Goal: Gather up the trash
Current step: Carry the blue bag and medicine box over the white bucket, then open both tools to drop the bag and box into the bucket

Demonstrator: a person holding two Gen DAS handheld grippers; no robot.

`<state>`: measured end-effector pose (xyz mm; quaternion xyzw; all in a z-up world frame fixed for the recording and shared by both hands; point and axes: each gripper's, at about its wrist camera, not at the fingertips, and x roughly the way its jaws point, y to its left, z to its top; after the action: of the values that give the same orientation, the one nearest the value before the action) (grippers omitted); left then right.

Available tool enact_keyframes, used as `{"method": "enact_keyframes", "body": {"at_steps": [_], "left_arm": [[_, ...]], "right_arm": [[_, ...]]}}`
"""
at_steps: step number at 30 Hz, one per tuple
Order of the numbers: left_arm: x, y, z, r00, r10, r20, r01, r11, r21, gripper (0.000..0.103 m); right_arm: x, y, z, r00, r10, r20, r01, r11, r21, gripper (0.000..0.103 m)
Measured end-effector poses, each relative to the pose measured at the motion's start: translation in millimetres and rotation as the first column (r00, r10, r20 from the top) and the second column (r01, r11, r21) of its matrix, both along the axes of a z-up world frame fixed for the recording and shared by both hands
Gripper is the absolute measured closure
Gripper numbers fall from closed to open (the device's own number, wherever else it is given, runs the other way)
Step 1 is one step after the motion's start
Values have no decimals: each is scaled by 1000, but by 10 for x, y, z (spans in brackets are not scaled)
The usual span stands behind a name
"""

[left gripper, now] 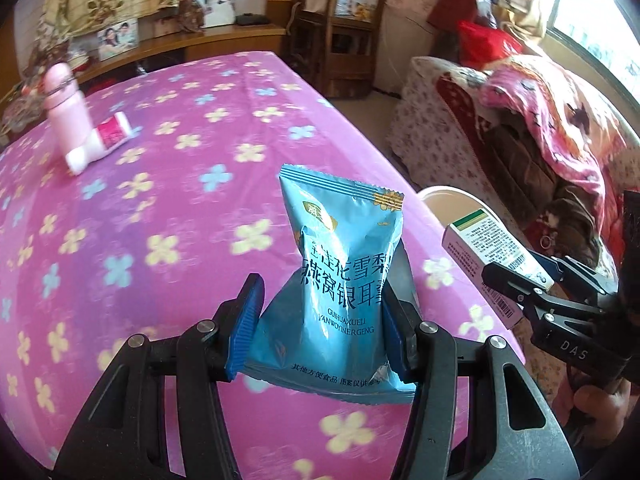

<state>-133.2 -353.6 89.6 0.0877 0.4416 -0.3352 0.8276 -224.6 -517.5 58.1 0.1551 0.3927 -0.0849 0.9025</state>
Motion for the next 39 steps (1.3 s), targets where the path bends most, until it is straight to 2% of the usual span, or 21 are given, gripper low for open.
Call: {"method": "enact_keyframes", "body": {"at_steps": [4, 5, 6, 10, 14, 18, 19, 20, 21, 23, 34, 39], "left_arm": [[-63, -244, -29, 999, -33, -10, 33, 999, 1, 50], [-74, -301, -35, 999, -39, -11, 39, 999, 3, 50], [-83, -361, -46, 999, -44, -15, 44, 999, 5, 50], [-105, -581, -90, 997, -65, -37, 65, 998, 3, 50], [-158, -684, -137, 996, -83, -44, 83, 997, 9, 50], [-171, -725, -184, 995, -83, -53, 84, 996, 22, 50], [-166, -734, -187, 995, -82, -62, 84, 996, 17, 50], [-165, -750, -185, 994, -85, -70, 86, 996, 11, 50], [-173, -770, -177, 993, -90, -72, 91, 996, 6, 50], [-196, -814, -158, 993, -99, -69, 99, 995, -1, 50], [-359, -1345, -235, 976, -185, -111, 182, 982, -42, 48], [-413, -1548, -273, 973, -211, -96, 205, 976, -66, 47]], "right_arm": [[-108, -207, -47, 999, -40, -4, 40, 999, 9, 48], [-126, -250, -64, 999, -48, -5, 48, 999, 8, 58], [-148, -304, -83, 999, -52, -9, 52, 999, 10, 61], [-169, -592, -244, 994, -97, -40, 99, 994, 35, 61], [-191, -745, -472, 993, -88, -78, 98, 986, 138, 61], [-286, -858, -587, 986, -139, -97, 154, 973, 170, 61], [-336, -922, -570, 982, -164, -88, 178, 966, 185, 59], [-376, -979, -552, 980, -184, -80, 196, 960, 198, 51], [-429, -1036, -514, 976, -209, -67, 218, 954, 207, 48], [-505, -1113, -451, 970, -238, -56, 245, 950, 195, 41], [-754, -1219, -391, 951, -301, -70, 308, 943, 129, 39], [-802, -1255, -374, 946, -317, -73, 323, 941, 99, 36]]}}
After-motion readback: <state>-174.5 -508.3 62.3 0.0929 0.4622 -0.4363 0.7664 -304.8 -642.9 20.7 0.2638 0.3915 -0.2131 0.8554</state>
